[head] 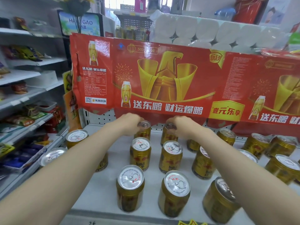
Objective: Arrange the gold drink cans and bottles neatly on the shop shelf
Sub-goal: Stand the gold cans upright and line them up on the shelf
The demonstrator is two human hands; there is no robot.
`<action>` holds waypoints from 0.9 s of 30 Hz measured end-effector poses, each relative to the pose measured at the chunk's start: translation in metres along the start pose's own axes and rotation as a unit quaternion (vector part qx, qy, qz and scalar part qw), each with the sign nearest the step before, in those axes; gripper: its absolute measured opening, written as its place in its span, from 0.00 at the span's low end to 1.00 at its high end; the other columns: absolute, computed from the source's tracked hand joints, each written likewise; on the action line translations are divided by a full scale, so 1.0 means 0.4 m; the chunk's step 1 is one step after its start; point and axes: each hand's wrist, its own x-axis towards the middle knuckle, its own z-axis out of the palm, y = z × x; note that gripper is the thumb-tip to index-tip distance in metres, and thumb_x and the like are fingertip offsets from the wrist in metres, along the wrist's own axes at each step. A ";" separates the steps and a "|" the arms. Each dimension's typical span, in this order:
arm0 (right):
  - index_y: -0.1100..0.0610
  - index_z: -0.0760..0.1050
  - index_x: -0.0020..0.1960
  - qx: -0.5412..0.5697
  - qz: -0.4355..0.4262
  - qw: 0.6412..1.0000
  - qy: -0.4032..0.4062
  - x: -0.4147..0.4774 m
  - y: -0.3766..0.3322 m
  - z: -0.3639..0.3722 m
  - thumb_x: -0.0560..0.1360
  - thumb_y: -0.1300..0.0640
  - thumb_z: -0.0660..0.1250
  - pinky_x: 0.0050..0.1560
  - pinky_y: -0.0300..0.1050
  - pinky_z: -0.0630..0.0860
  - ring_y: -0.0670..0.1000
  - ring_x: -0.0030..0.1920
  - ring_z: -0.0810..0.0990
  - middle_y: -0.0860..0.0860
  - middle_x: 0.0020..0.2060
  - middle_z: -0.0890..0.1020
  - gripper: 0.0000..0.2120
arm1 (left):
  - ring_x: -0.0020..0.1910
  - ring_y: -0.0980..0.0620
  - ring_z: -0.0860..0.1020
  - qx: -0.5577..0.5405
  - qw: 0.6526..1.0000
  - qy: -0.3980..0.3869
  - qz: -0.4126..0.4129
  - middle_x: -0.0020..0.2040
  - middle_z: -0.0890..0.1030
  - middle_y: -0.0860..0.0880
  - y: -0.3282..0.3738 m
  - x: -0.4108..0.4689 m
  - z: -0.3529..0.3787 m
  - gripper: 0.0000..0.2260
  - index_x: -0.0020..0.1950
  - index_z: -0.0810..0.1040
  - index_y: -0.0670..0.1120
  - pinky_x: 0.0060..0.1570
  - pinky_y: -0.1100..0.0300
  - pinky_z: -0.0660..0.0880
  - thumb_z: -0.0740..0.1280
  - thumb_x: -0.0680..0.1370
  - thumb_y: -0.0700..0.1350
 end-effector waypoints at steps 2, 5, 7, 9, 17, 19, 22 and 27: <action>0.55 0.74 0.69 -0.022 -0.004 1.000 0.004 -0.005 -0.015 -0.014 0.78 0.50 0.66 0.55 0.49 0.78 0.55 0.56 0.80 0.53 0.61 0.81 0.20 | 0.63 0.44 0.75 0.015 1.000 0.012 0.002 0.65 0.78 0.46 -0.022 -0.025 -0.023 0.19 0.68 0.75 0.46 0.62 0.49 0.73 0.64 0.80 0.54; 0.54 0.72 0.71 -0.053 -0.006 0.998 0.021 -0.020 -0.064 -0.040 0.80 0.48 0.65 0.61 0.48 0.74 0.56 0.62 0.77 0.53 0.65 0.78 0.22 | 0.68 0.45 0.72 0.036 0.999 0.022 -0.005 0.71 0.74 0.48 -0.076 -0.078 -0.056 0.23 0.73 0.71 0.48 0.66 0.50 0.70 0.64 0.80 0.54; 0.53 0.72 0.71 -0.059 -0.012 0.998 0.037 -0.036 -0.113 -0.055 0.80 0.47 0.65 0.62 0.49 0.73 0.55 0.63 0.76 0.52 0.66 0.78 0.22 | 0.68 0.46 0.72 0.040 0.999 0.023 -0.007 0.71 0.73 0.48 -0.120 -0.120 -0.068 0.23 0.74 0.69 0.49 0.67 0.51 0.69 0.65 0.80 0.54; 0.52 0.73 0.70 -0.052 -0.028 0.997 0.055 -0.050 -0.171 -0.068 0.80 0.46 0.65 0.61 0.49 0.74 0.54 0.61 0.77 0.51 0.64 0.79 0.21 | 0.68 0.46 0.72 0.044 0.999 0.016 -0.005 0.71 0.74 0.48 -0.163 -0.167 -0.074 0.22 0.74 0.70 0.49 0.66 0.52 0.69 0.64 0.81 0.54; 0.52 0.72 0.73 0.042 -0.071 0.996 0.035 -0.083 -0.462 -0.058 0.79 0.43 0.67 0.65 0.45 0.71 0.50 0.66 0.75 0.46 0.68 0.76 0.25 | 0.64 0.50 0.75 -0.013 1.000 -0.018 0.011 0.69 0.76 0.50 -0.322 -0.316 -0.087 0.23 0.73 0.72 0.50 0.63 0.58 0.71 0.63 0.80 0.57; 0.51 0.71 0.73 0.070 -0.063 0.995 0.015 -0.088 -0.515 -0.041 0.77 0.40 0.67 0.64 0.45 0.72 0.48 0.65 0.75 0.45 0.68 0.76 0.28 | 0.64 0.50 0.75 -0.016 0.999 -0.022 0.031 0.68 0.76 0.50 -0.338 -0.336 -0.084 0.23 0.72 0.73 0.49 0.62 0.58 0.71 0.63 0.80 0.58; 0.50 0.69 0.74 0.093 -0.047 0.995 -0.001 -0.087 -0.569 -0.014 0.76 0.39 0.68 0.64 0.47 0.74 0.48 0.64 0.76 0.46 0.68 0.76 0.30 | 0.67 0.48 0.73 -0.007 0.999 -0.007 0.047 0.70 0.75 0.50 -0.350 -0.352 -0.068 0.24 0.73 0.71 0.50 0.64 0.56 0.70 0.64 0.79 0.57; 0.51 0.66 0.76 0.114 -0.021 0.993 -0.007 -0.066 -0.618 0.017 0.77 0.45 0.69 0.59 0.42 0.71 0.51 0.66 0.74 0.48 0.71 0.73 0.31 | 0.68 0.46 0.72 -0.023 0.999 0.006 0.033 0.71 0.73 0.48 -0.370 -0.353 -0.056 0.23 0.74 0.69 0.51 0.63 0.55 0.69 0.66 0.79 0.53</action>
